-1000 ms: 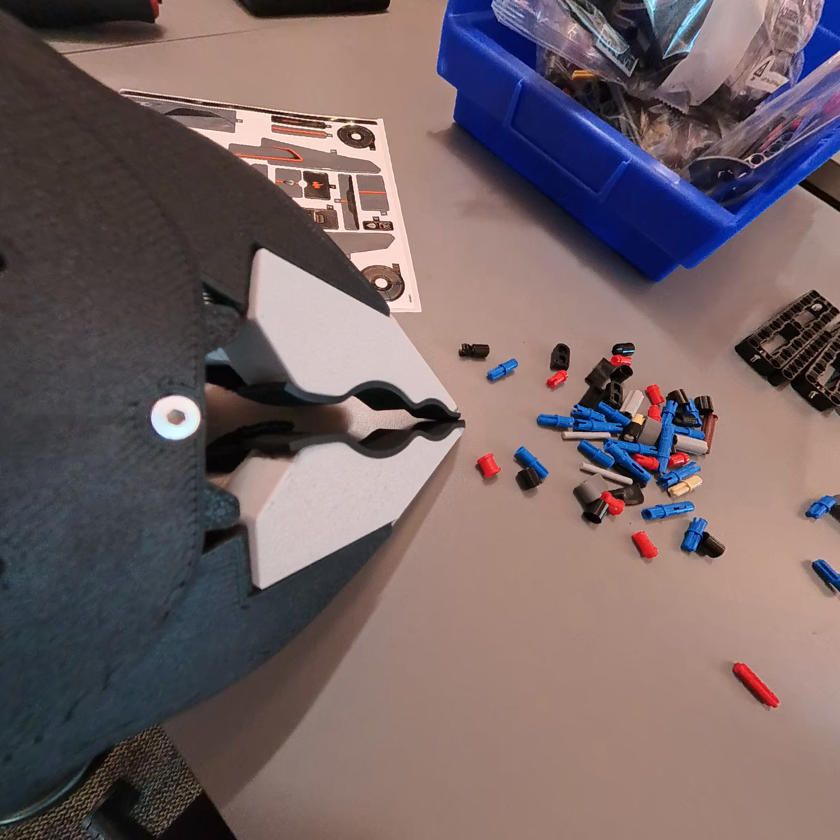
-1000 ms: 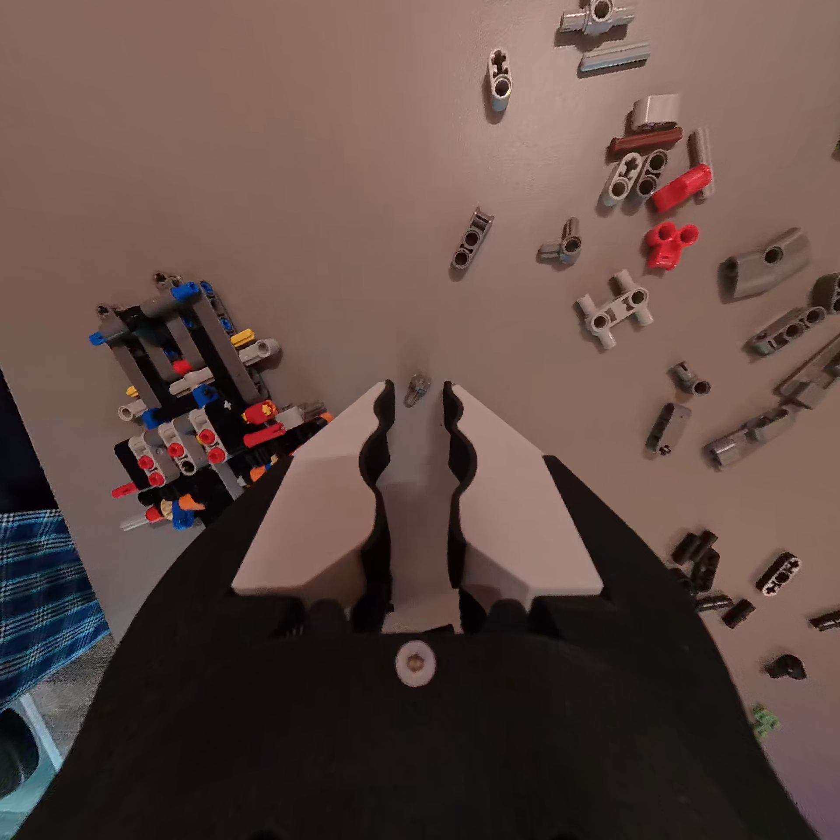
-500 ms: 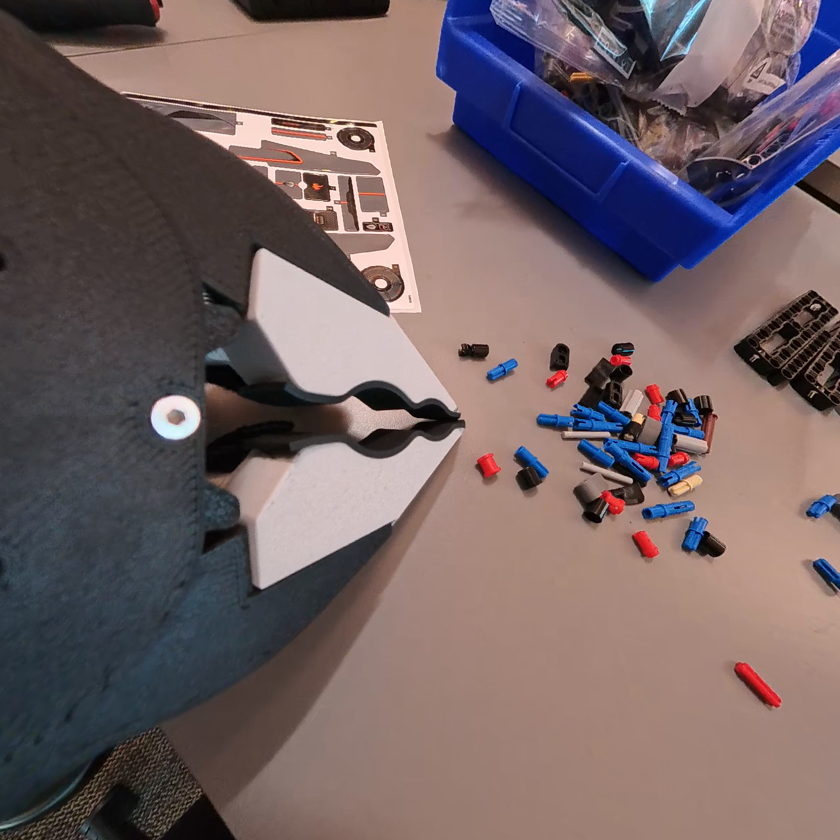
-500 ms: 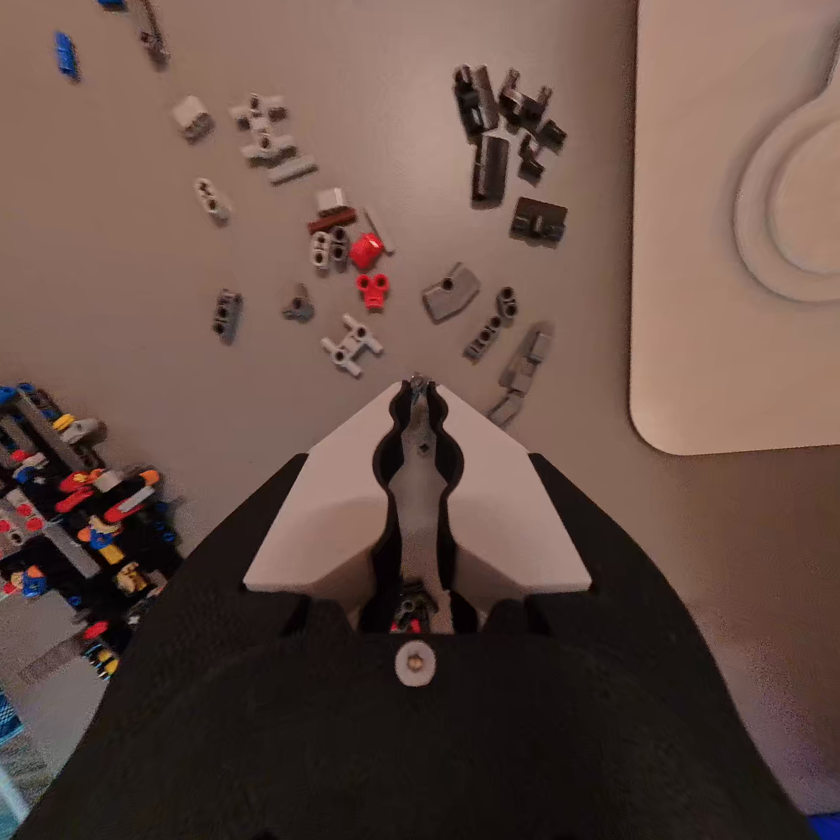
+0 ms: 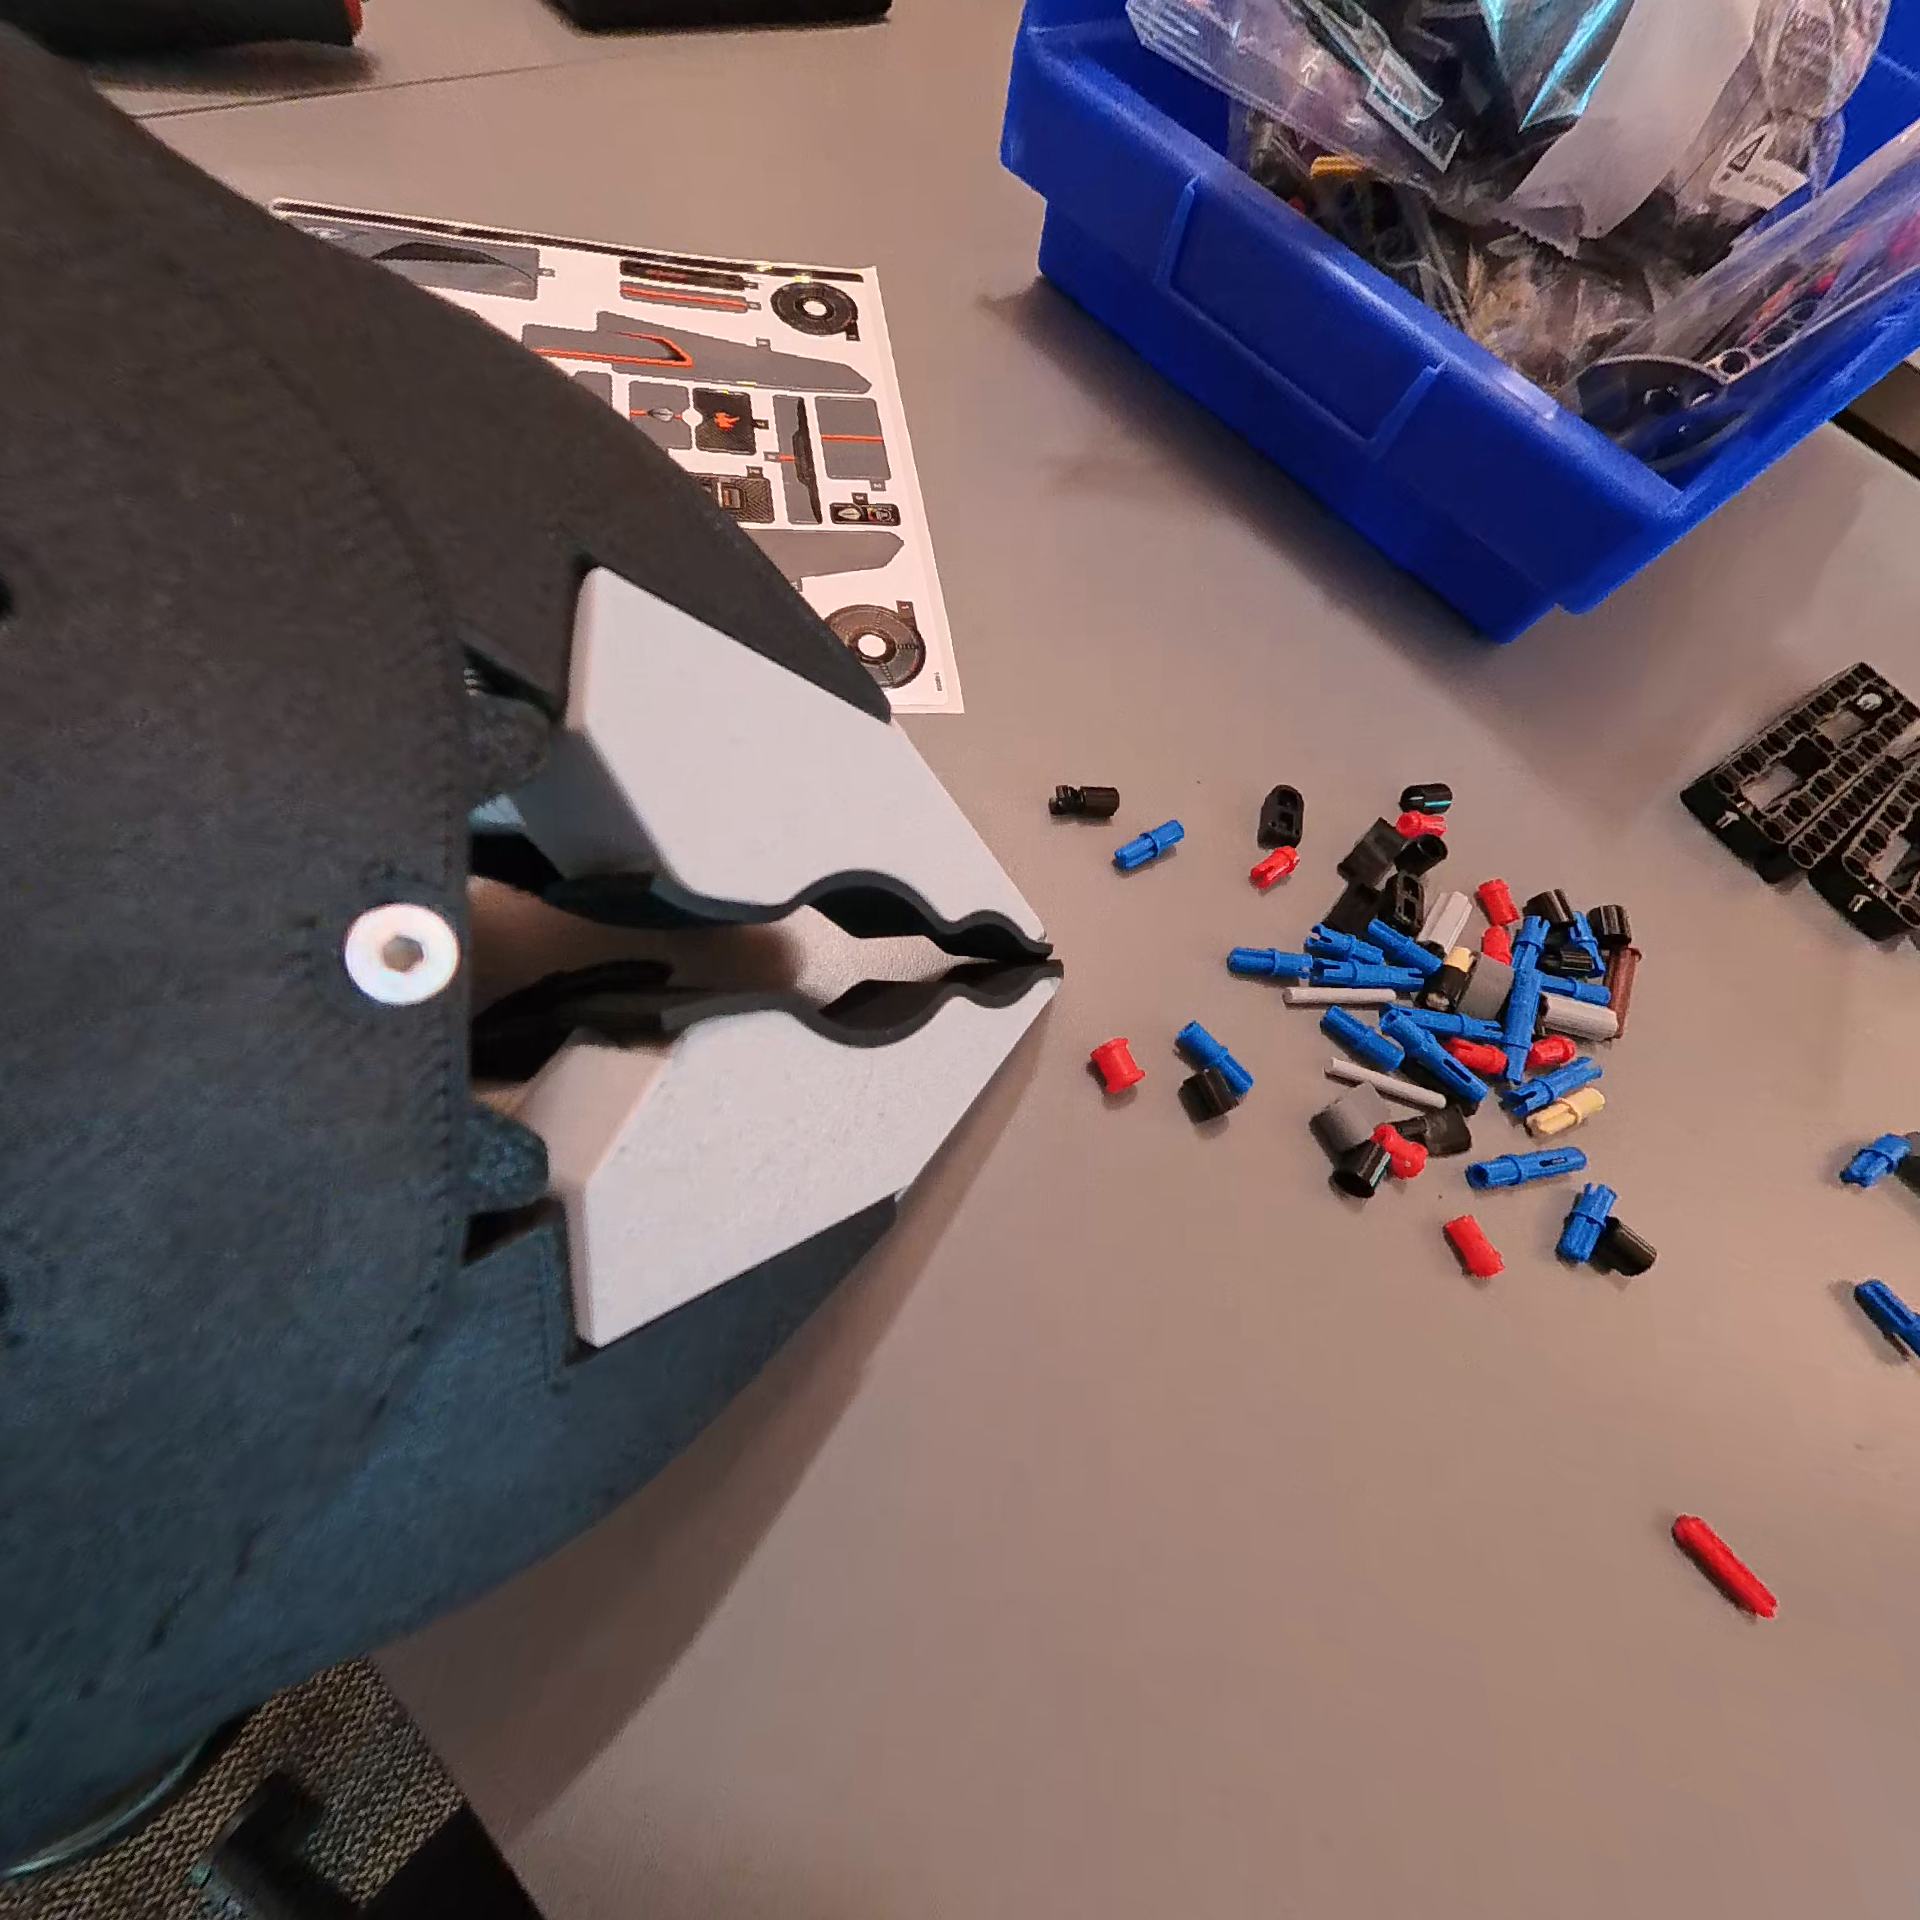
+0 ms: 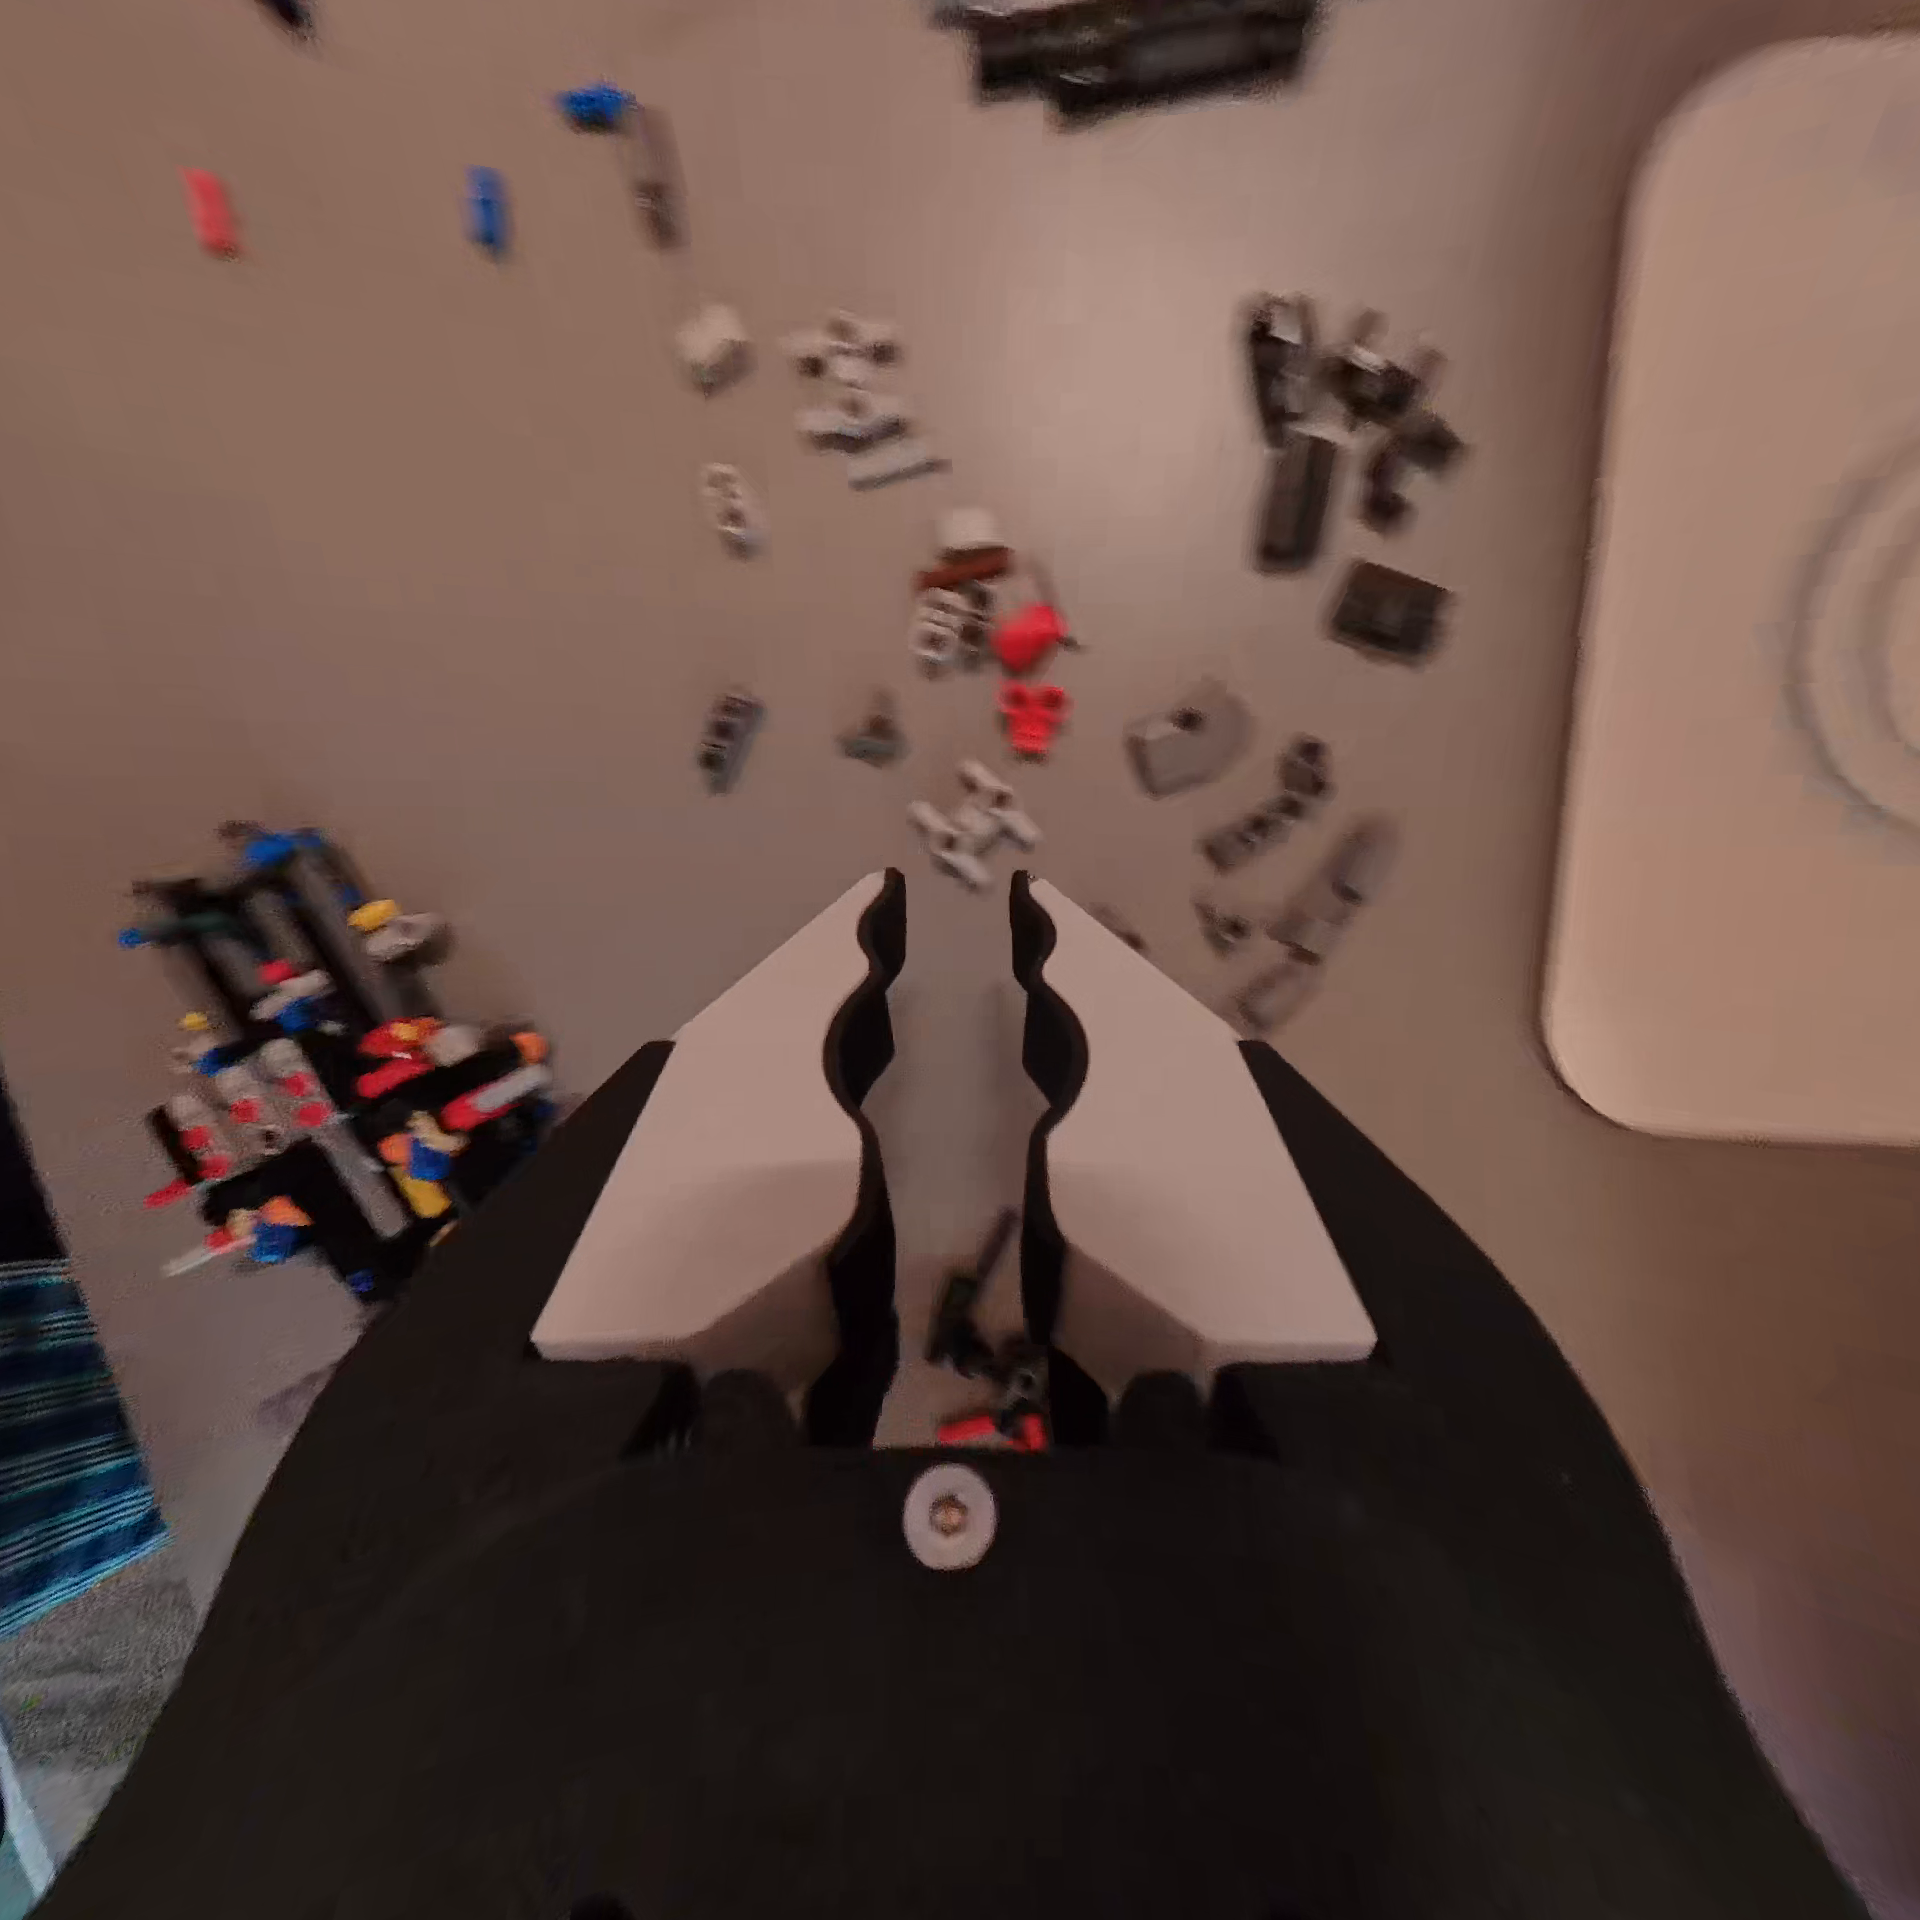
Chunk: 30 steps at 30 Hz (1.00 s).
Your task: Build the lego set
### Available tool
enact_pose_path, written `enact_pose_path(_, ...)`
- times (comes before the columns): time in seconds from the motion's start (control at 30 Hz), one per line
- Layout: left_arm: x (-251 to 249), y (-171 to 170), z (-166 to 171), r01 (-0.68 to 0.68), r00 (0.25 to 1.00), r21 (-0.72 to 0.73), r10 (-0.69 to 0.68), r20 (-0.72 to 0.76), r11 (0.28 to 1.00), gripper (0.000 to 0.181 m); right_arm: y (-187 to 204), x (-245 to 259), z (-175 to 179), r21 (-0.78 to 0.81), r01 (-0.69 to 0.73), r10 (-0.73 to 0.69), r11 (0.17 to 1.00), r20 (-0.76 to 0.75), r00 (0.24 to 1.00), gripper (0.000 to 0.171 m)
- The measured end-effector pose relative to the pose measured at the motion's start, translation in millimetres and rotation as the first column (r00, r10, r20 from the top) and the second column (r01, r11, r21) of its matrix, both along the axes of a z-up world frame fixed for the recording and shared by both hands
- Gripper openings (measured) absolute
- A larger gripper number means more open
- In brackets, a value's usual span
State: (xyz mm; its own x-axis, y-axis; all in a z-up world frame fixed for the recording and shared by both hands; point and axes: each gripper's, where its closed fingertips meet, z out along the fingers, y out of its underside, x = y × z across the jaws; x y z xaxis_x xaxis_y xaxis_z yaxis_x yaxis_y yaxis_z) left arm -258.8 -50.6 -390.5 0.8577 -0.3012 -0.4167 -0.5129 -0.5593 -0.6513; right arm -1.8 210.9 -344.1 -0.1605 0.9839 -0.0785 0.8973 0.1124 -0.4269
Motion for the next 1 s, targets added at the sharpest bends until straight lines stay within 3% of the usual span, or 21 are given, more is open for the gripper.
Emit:
enact_pose_path(0.03,0.1,0.0,0.0,0.0,1.0,0.0,0.0,-0.001,1.0,0.0,-14.9,-3.2,-1.8,-0.012,-0.03,0.03,0.999,0.005,1.0,0.018)
enact_pose_path(0.2,0.2,0.1,0.0,0.001,1.0,0.003,-0.001,-0.009,1.0,0.0,-60.7,-14.1,-28.2,-0.013,-0.072,0.073,0.997,0.071,0.995,0.019)
enact_pose_path(0.53,0.5,-0.2,0.1,0.004,1.0,0.006,-0.004,-0.018,1.0,0.0,-66.2,-22.6,-48.5,0.03,-0.043,0.04,0.999,0.083,0.996,0.004)
enact_pose_path(0.67,0.7,-0.3,0.0,0.004,1.0,0.006,-0.004,-0.018,1.0,0.0,-39.0,-17.8,-28.8,0.056,0.01,-0.012,0.998,0.045,0.999,0.004)
enact_pose_path(0.8,0.7,-0.3,0.0,0.003,1.0,0.004,-0.003,-0.012,1.0,0.0,12.6,-7.5,-10.1,0.088,0.118,-0.119,0.989,0.001,0.993,0.004)
enact_pose_path(1.0,0.8,-0.5,0.1,0.003,1.0,0.005,-0.003,-0.015,1.0,0.0,42.1,-5.7,-27.6,0.057,0.155,-0.157,0.986,0.031,0.987,0.004)
